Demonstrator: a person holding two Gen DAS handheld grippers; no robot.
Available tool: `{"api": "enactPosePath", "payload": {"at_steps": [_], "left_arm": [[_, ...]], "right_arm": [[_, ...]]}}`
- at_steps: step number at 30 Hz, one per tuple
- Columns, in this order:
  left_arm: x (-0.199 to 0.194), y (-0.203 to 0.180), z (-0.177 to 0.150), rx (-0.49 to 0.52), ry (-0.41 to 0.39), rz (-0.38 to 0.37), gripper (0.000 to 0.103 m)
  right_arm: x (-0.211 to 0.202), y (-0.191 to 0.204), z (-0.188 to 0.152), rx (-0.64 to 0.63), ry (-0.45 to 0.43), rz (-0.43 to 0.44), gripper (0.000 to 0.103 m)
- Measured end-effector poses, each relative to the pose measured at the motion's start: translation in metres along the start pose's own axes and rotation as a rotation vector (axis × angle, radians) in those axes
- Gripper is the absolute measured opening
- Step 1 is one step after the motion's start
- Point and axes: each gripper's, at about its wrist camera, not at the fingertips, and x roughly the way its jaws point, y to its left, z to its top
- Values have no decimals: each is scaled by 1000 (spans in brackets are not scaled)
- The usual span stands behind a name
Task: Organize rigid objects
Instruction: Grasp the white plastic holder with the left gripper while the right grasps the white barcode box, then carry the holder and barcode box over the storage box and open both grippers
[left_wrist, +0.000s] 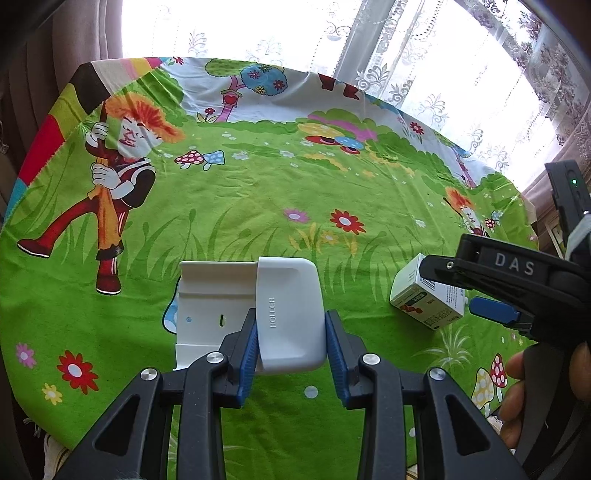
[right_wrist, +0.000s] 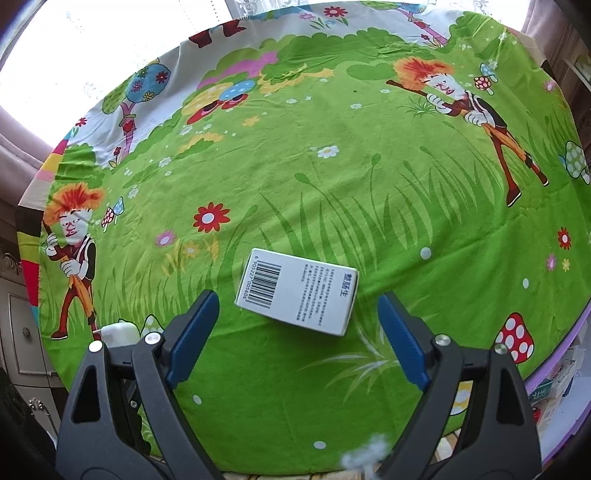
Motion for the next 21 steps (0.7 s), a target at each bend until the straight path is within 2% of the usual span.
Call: {"api": "enactPosePath", "payload": {"at_steps": [12,13,14,21], "left_arm": [[2,2,-1,-5,-1,-17,36],[2,0,-1,0,-2,-17,36],[3,-1,-2,5,-3,-18,36],[-2,-18,-7,53,-14,-30,36]], "right_arm": [[31,1,5,-3,12,-63,89],[30,2,5,-15,4,-71,86],[30,2,5,-26,-1,-75,78],[9,-2,-9,-101,-55,-76,77]]}}
